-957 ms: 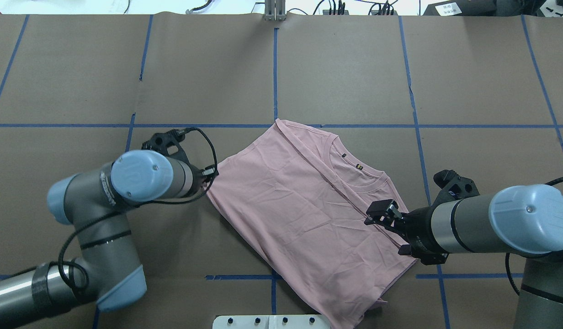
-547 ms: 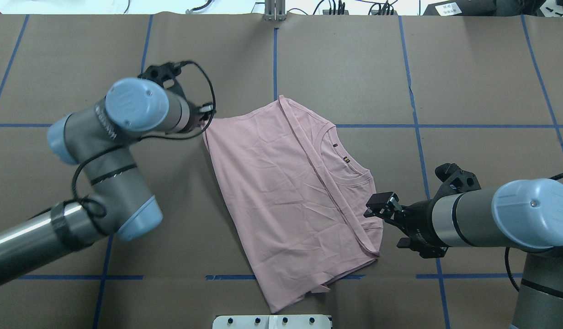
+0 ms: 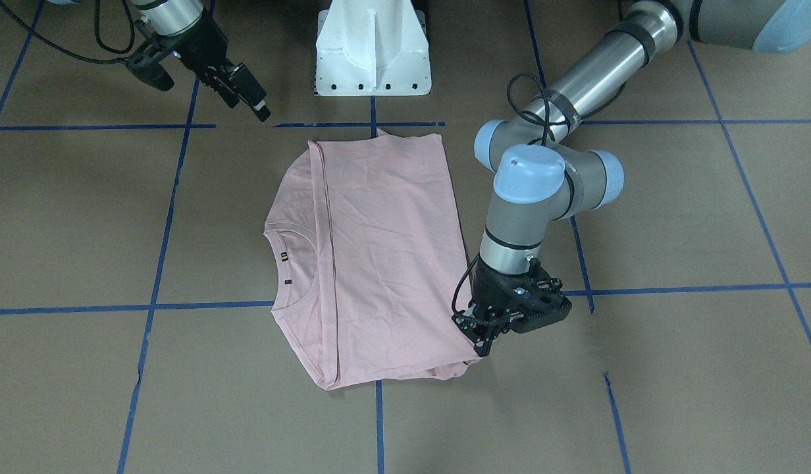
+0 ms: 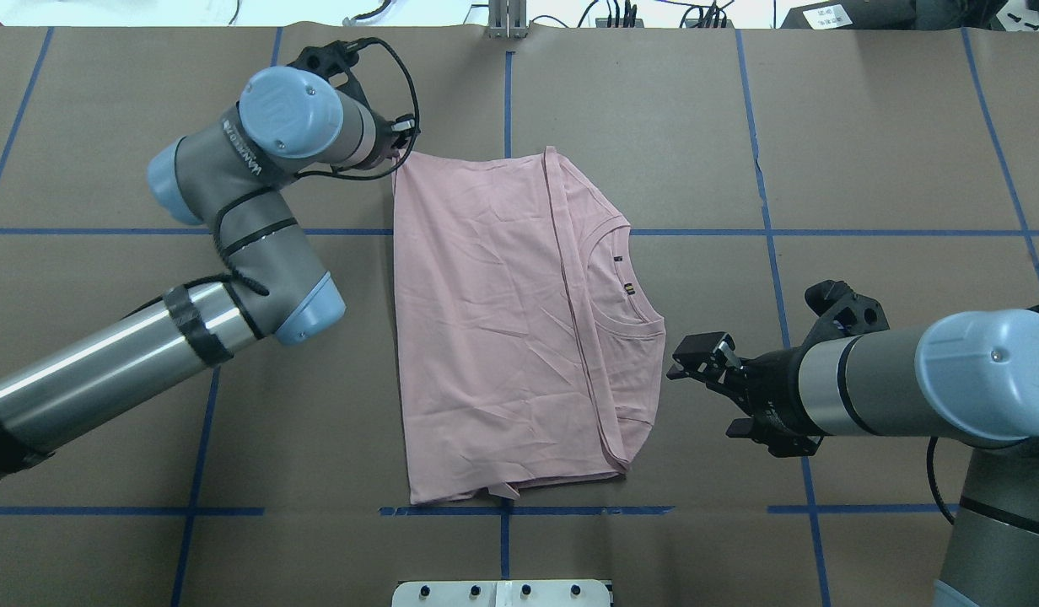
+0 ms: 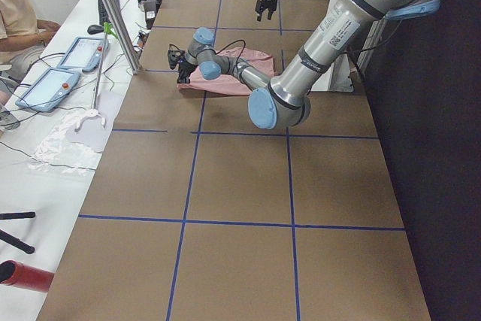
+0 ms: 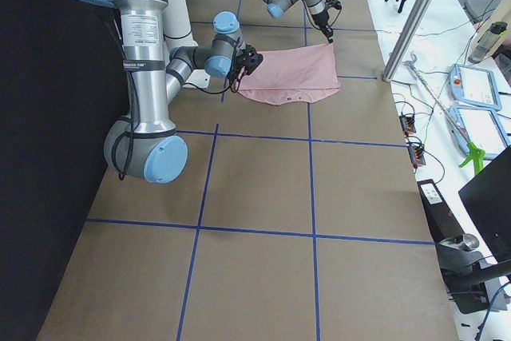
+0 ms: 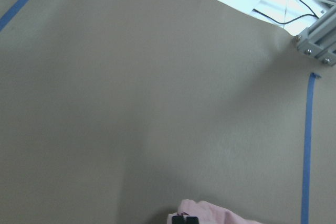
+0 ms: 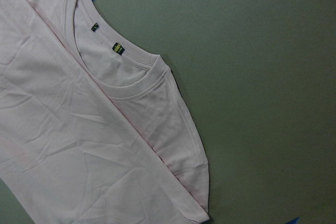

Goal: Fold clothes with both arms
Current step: 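Drag the far shirt side with the left gripper while the right gripper holds, then move the right gripper to the shirt corner nearest the robot while the left gripper holds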

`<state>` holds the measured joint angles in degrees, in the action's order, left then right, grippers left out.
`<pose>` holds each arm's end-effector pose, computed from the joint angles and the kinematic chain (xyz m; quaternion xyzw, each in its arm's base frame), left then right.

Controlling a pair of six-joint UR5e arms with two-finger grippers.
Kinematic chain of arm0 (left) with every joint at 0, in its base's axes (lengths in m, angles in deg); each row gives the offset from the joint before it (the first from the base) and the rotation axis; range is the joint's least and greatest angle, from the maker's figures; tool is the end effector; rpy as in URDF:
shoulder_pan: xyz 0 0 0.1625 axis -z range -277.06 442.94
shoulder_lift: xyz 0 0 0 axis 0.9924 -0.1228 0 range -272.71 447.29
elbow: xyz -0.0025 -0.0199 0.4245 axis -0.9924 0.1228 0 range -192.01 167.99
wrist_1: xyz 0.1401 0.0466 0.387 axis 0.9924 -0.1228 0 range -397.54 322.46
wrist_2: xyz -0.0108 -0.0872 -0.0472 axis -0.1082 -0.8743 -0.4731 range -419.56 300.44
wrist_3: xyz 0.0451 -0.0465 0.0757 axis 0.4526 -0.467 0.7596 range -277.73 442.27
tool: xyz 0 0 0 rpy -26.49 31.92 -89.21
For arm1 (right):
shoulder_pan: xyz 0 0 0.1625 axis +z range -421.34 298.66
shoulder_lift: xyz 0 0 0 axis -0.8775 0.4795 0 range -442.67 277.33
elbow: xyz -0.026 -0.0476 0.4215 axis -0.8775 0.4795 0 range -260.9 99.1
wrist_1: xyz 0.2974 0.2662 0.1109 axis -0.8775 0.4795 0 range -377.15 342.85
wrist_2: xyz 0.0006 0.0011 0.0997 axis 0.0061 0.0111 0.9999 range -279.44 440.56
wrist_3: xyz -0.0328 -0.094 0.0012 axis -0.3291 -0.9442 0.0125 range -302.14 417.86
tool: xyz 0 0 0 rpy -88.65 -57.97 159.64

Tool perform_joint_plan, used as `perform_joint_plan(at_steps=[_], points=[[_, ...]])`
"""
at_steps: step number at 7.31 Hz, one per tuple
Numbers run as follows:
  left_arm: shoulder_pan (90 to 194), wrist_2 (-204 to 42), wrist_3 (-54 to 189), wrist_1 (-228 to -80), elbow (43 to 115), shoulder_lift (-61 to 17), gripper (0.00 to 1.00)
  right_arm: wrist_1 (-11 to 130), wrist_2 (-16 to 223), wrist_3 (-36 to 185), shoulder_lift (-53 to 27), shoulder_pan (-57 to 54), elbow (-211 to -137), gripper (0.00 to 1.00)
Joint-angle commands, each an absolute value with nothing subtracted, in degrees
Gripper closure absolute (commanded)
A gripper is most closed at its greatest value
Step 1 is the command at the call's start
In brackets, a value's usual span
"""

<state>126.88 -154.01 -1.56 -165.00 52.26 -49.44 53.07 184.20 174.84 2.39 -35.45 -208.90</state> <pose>0.4979 -0.6541 0.2801 0.1760 0.4564 -0.2644 0.8312 -0.3617 -0.2978 0.2745 -0.1063 -0.5157 0.3222 0.7867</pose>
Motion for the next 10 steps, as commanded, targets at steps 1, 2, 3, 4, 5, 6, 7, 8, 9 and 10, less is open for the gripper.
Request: perform_joint_plan(at_steps=[1,2,3,4,5,6,7,8,9,10], points=[[128.90,-154.57,0.35,-172.97,46.25,-50.79,0.68,53.33,182.44,174.84,-0.12,-35.68,-206.17,0.00],[129.00,-157.01,0.10,-172.63,52.35,-48.61,0.60,53.51,182.25,175.01,-3.80,-36.72,-202.49,0.00],[129.00,-161.12,-1.30,-172.45,62.15,-41.89,0.59,53.60,179.99,175.36,-7.23,-38.65,-199.14,0.00],[129.00,-164.21,-2.70,-172.45,69.82,-37.12,0.59,54.03,175.61,175.54,-8.83,-42.50,-196.41,0.00],[128.65,-164.59,-4.72,-171.15,74.86,-34.64,0.59,55.08,173.22,176.94,-10.85,-45.06,-193.86,0.03],[128.39,-164.77,-5.35,-168.26,76.74,-34.70,0.59,55.35,170.85,179.04,-12.35,-47.26,-191.40,0.12],[128.30,-164.94,-5.61,-167.80,77.19,-34.70,0.59,55.79,170.65,179.06,-14.10,-47.80,-188.24,0.17],[128.30,-164.95,-5.62,-167.79,77.19,-34.61,0.59,56.06,170.47,179.06,-15.25,-47.81,-186.73,0.19],[128.30,-164.95,-5.70,-167.79,77.28,-34.70,0.59,57.37,170.47,179.06,-15.52,-47.90,-186.46,0.22],[128.21,-164.95,-6.84,-167.79,77.28,-34.70,0.59,57.90,170.64,178.97,-15.44,-47.81,-186.37,0.23]])
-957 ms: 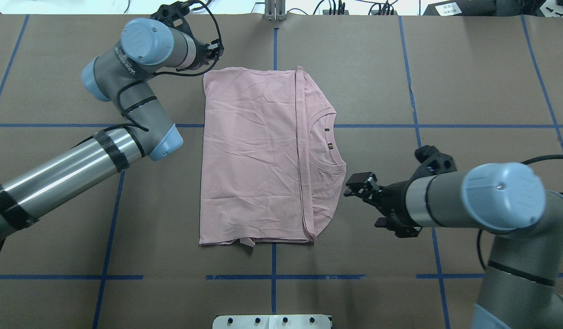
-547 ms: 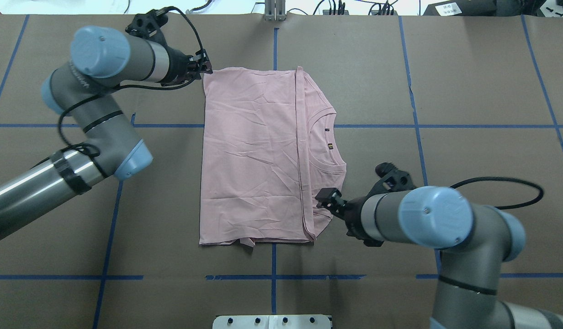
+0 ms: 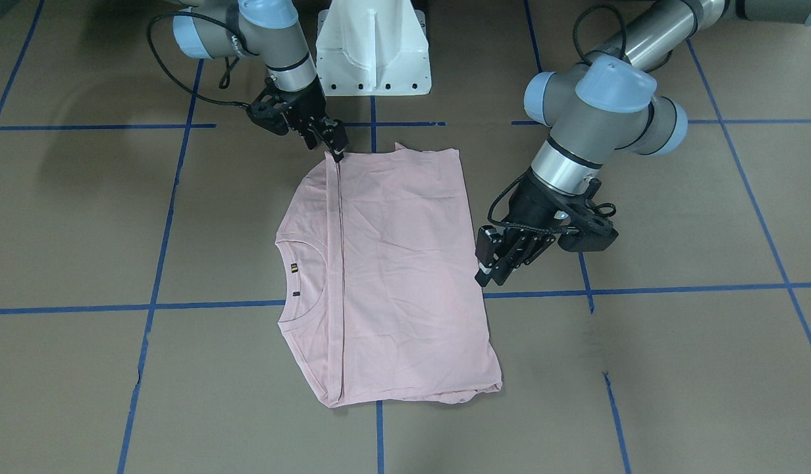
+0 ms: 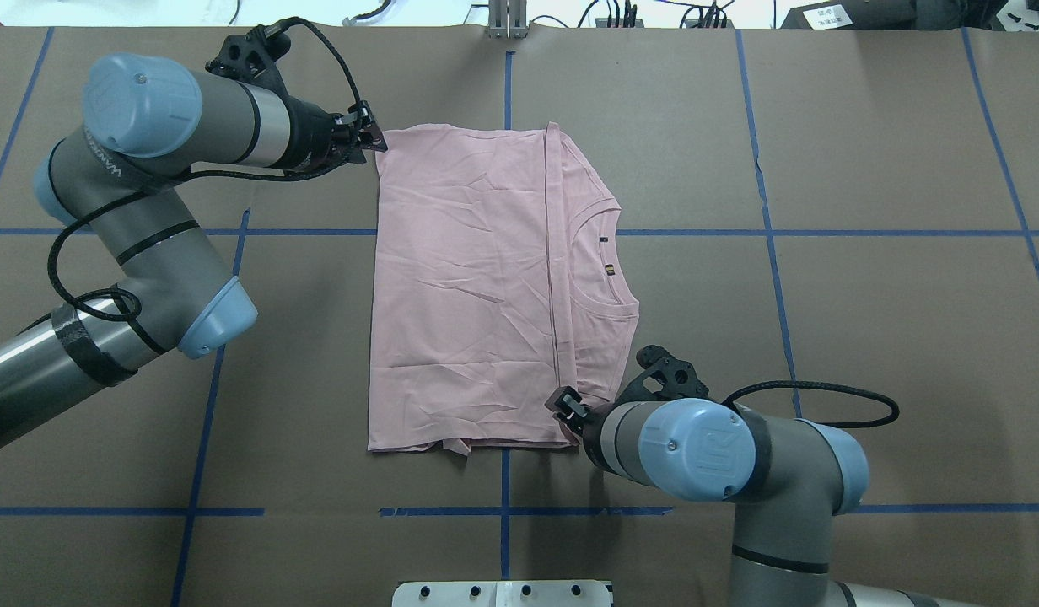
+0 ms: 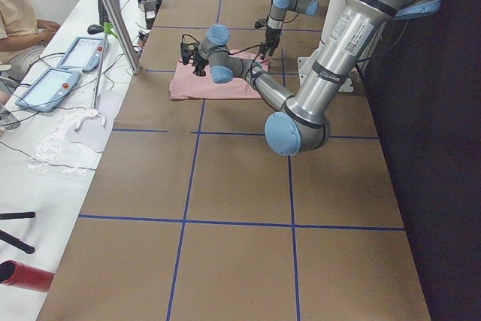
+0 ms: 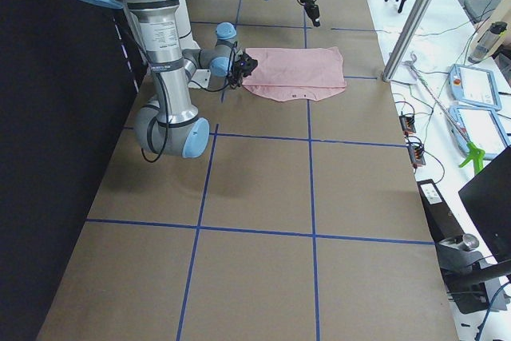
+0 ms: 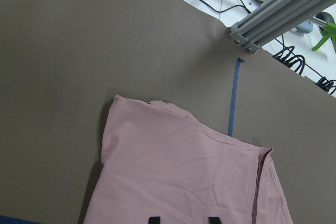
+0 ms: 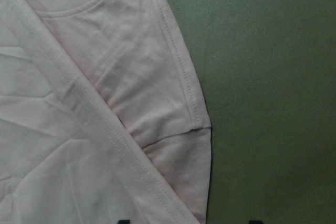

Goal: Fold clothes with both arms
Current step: 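Move the right gripper to the shirt corner nearest the robot while the left gripper holds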

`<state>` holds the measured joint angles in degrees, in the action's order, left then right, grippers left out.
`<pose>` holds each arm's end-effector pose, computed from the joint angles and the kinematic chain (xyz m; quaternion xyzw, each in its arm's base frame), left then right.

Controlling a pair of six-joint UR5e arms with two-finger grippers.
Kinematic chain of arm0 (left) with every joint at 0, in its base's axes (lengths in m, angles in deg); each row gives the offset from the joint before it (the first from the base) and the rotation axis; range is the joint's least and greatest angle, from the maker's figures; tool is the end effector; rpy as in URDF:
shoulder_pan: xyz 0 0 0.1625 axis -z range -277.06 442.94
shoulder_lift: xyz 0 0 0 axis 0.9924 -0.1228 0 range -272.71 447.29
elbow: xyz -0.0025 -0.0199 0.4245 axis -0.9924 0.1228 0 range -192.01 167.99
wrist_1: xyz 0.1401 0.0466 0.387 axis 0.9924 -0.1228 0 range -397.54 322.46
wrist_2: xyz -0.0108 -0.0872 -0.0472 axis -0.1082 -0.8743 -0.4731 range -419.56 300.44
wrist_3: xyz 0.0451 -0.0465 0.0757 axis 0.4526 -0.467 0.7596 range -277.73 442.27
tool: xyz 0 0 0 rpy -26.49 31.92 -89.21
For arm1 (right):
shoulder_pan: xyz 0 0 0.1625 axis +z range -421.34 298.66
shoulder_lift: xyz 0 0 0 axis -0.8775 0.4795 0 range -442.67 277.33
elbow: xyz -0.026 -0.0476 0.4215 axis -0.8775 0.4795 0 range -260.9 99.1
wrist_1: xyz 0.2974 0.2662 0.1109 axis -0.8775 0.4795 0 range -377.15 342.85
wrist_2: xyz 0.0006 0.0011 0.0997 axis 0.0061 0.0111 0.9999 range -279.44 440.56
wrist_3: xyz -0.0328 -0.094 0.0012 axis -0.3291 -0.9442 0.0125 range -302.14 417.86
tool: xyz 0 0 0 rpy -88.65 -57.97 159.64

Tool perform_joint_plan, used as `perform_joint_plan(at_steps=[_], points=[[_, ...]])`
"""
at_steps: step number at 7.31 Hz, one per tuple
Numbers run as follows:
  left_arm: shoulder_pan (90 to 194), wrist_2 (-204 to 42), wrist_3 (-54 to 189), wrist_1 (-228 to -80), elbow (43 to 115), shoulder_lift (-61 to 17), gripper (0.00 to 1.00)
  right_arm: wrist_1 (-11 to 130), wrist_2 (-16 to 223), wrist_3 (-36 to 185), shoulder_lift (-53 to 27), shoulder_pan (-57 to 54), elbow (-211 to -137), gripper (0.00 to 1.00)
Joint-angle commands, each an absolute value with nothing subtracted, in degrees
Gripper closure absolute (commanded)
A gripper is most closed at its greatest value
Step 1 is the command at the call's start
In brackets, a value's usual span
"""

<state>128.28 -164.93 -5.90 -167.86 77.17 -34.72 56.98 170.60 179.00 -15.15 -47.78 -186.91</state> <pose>0.4045 -0.5612 0.2556 0.1322 0.5741 -0.2256 0.7759 -0.5603 -0.2723 0.2881 -0.0701 -0.4513 0.3382 0.8228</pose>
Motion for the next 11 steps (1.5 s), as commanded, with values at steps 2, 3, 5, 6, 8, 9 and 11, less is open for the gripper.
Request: perform_joint_plan(at_steps=[2,3,5,6,8,9,11], points=[[128.21,-164.95,-7.02,-167.79,77.37,-34.70,0.59,61.15,170.73,178.97,-16.22,-47.90,-186.37,0.35],[128.21,-164.95,-7.37,-167.79,77.37,-34.70,0.59,61.16,170.73,178.97,-16.32,-47.90,-186.37,0.38],[128.21,-164.95,-7.73,-167.79,77.46,-34.70,0.59,61.77,170.65,178.62,-16.67,-47.81,-186.28,0.42],[128.12,-164.95,-7.73,-167.79,77.37,-34.70,0.59,62.03,170.65,178.45,-16.75,-47.81,-186.19,0.42],[128.03,-164.95,-7.81,-167.79,77.37,-34.70,0.59,62.12,170.65,178.10,-17.19,-47.20,-186.19,0.41],[127.94,-164.95,-7.73,-167.79,77.37,-34.70,0.59,62.21,170.65,177.92,-17.72,-46.76,-186.19,0.41],[127.86,-164.95,-7.81,-167.71,77.37,-34.70,0.59,62.12,170.65,177.66,-18.16,-46.75,-185.14,0.41]])
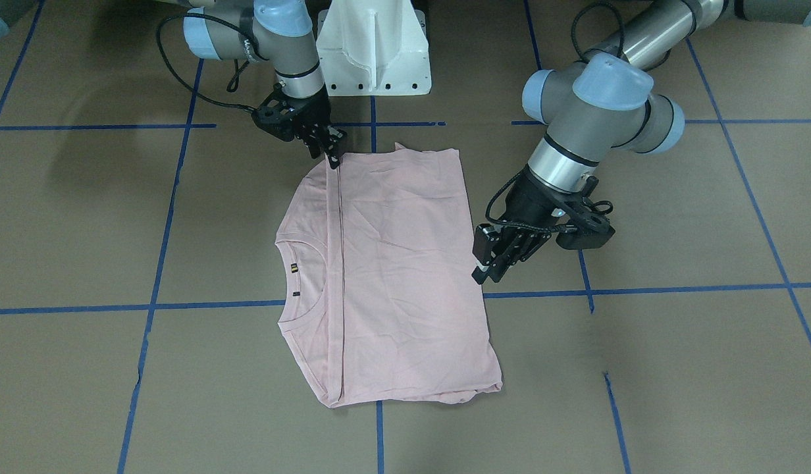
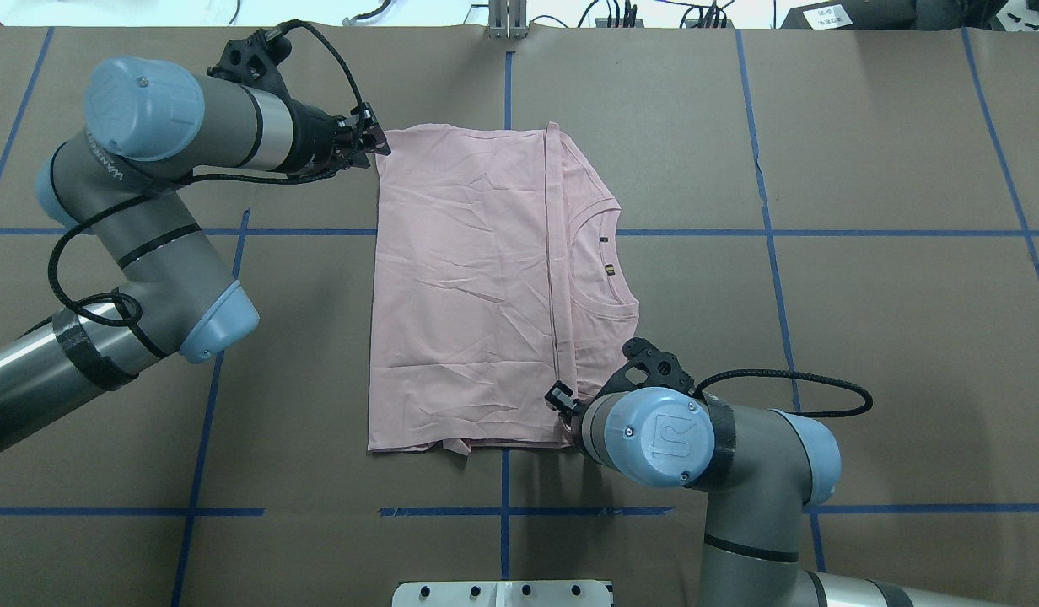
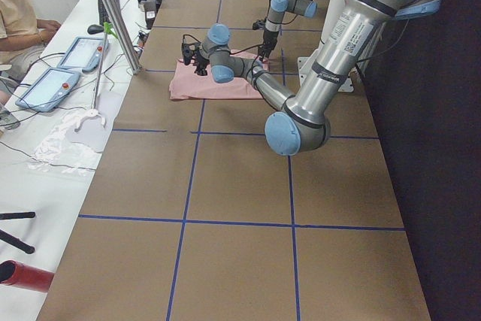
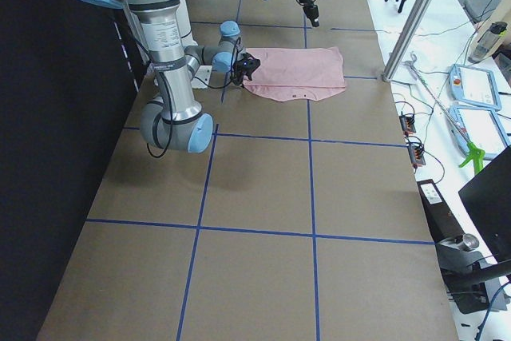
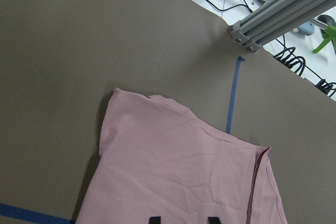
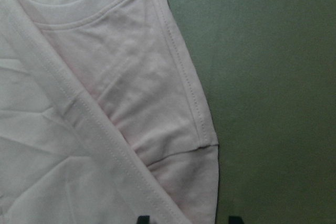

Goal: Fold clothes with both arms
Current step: 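Move the right gripper to the shirt corner nearest the robot while the left gripper holds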

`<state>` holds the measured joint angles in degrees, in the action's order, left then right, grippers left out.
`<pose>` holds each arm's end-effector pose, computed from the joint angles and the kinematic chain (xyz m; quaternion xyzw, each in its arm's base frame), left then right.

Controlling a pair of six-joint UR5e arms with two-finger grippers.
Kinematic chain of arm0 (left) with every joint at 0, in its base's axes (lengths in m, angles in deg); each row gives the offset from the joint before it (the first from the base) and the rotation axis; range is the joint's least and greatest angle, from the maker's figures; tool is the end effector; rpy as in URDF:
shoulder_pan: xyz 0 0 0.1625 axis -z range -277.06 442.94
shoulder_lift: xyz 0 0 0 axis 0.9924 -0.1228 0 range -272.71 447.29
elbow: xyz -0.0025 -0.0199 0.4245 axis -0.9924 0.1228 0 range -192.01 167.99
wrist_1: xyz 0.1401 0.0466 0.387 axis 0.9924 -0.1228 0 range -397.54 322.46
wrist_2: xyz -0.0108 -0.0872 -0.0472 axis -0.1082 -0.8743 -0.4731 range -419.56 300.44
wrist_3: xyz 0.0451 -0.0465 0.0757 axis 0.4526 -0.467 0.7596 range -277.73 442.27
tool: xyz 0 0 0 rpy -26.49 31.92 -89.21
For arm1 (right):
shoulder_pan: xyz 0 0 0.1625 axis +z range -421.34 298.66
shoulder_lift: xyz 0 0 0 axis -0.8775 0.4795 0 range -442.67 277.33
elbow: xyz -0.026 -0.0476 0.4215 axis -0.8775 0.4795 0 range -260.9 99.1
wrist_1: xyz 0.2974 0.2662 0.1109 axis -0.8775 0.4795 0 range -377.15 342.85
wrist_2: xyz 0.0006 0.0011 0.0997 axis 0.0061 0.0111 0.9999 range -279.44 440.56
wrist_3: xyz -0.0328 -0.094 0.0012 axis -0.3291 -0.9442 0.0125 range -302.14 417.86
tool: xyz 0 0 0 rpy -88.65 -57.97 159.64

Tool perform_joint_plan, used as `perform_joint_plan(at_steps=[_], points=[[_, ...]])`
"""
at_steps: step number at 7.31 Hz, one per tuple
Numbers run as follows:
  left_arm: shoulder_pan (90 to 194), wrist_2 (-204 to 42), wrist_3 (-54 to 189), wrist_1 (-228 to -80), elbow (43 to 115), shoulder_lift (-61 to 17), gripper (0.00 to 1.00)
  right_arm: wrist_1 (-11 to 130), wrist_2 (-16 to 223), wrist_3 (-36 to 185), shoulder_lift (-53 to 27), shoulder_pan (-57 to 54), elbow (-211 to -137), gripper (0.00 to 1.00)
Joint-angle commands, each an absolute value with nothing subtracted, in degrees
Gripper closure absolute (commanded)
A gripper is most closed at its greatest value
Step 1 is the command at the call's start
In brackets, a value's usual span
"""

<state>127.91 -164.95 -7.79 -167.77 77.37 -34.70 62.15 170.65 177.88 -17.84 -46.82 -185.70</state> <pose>0.4075 -0.5580 0.2544 0.1211 0.5772 -0.2355 0.7725 -0.5683 -0.2849 0.2812 -0.0584 -0.4239 0.3423 0.8365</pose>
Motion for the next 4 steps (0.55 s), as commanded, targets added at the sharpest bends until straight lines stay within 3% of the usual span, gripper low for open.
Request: perform_joint_plan(at_steps=[1,3,4], points=[[127.86,-164.95,-7.81,-167.79,77.37,-34.70,0.59,62.12,170.73,177.65,-18.16,-46.67,-184.44,0.41],[127.86,-164.95,-7.81,-167.71,77.37,-34.61,0.59,62.65,170.91,177.65,-18.16,-46.75,-184.43,0.41],[127.86,-164.95,-7.81,-167.71,77.46,-34.61,0.59,64.22,170.91,177.65,-18.68,-46.67,-184.52,0.61]])
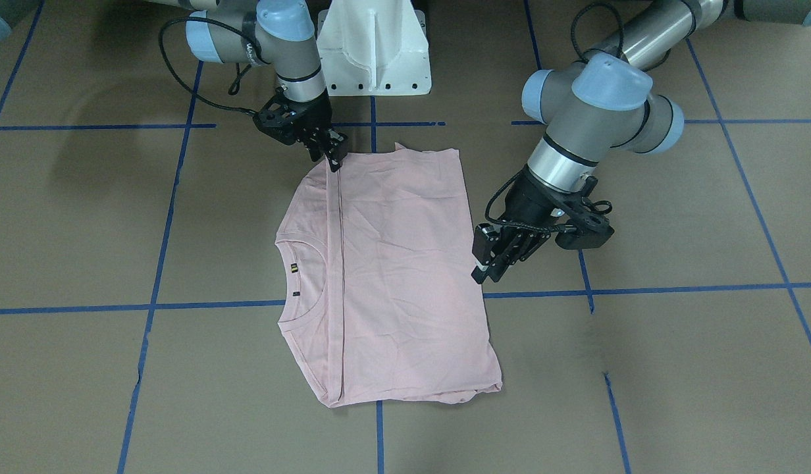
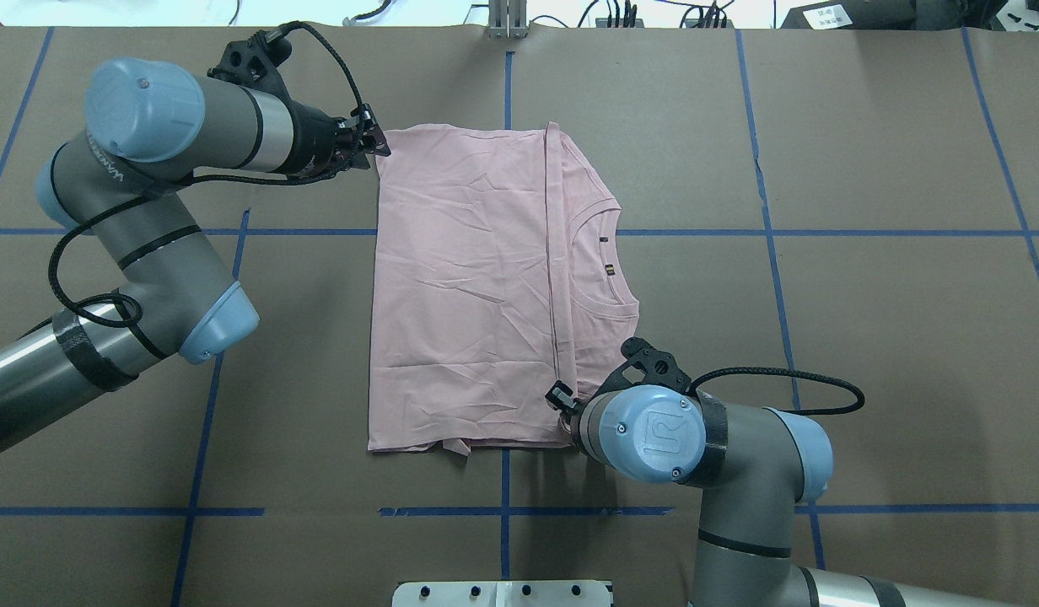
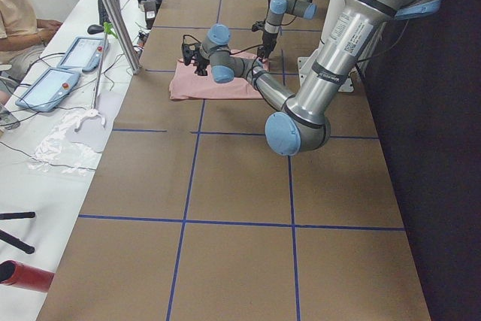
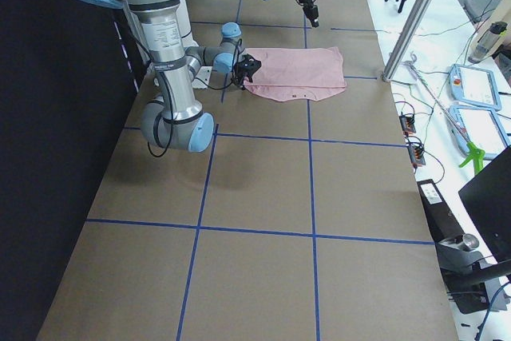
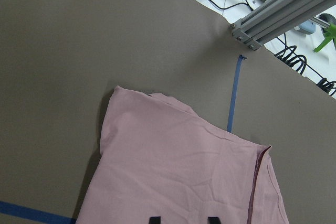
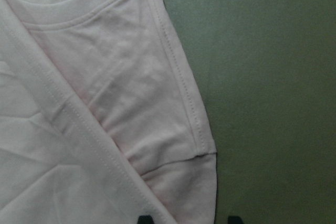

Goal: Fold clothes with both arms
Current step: 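Move the right gripper to the shirt corner nearest the robot while the left gripper holds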

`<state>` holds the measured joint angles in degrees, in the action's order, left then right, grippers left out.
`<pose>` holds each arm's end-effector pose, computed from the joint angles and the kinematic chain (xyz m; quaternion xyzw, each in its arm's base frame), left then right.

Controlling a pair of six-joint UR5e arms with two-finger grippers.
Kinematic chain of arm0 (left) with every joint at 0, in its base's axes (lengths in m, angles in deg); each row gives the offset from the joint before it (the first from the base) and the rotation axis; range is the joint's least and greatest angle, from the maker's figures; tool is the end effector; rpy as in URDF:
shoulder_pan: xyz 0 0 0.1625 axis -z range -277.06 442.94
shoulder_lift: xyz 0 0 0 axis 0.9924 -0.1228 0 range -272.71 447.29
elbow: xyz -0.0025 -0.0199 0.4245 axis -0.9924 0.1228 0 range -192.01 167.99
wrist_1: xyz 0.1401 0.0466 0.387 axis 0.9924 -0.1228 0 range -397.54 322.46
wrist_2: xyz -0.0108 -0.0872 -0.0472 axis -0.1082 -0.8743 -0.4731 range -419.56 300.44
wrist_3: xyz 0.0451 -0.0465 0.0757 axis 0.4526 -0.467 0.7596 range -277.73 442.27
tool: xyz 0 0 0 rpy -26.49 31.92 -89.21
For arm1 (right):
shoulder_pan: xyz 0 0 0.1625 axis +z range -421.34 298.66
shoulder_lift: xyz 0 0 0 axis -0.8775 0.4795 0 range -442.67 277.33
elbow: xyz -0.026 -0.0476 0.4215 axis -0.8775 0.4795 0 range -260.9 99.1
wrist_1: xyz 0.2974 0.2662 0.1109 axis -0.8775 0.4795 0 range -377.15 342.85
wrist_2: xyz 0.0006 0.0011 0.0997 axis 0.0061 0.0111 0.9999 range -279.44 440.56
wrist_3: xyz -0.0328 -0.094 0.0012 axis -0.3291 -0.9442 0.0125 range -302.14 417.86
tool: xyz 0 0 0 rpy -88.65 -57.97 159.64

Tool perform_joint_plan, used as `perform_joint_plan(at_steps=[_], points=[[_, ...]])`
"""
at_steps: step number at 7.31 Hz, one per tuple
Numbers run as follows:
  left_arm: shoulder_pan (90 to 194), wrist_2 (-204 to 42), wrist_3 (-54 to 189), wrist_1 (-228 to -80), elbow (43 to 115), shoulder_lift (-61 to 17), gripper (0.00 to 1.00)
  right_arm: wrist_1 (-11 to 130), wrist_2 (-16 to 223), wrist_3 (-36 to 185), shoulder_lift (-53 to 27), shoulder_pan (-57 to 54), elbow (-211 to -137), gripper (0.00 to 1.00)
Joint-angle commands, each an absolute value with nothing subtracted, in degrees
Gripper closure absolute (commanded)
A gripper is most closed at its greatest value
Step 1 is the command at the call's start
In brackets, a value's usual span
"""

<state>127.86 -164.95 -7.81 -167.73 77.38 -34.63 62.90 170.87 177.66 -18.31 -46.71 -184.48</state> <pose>0.4079 -0.5575 0.2553 0.1204 0.5767 -0.2356 0.7730 -0.5743 -0.2873 0.2873 -0.0573 -0.4120 0.3429 0.8422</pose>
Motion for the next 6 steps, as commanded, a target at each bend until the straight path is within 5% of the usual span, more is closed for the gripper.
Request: perform_joint_plan(at_steps=[1,2,6], points=[[127.86,-164.95,-7.81,-167.71,77.89,-34.53,0.59,64.67,171.00,177.74,-18.86,-46.75,-184.52,0.91],[127.77,-164.95,-7.81,-167.71,78.33,-34.52,0.59,64.67,171.00,177.74,-18.86,-46.75,-184.70,1.00],[127.07,-167.38,-11.91,-161.41,83.93,-33.74,0.59,66.59,171.35,177.57,-20.18,-45.88,-186.27,1.00]])
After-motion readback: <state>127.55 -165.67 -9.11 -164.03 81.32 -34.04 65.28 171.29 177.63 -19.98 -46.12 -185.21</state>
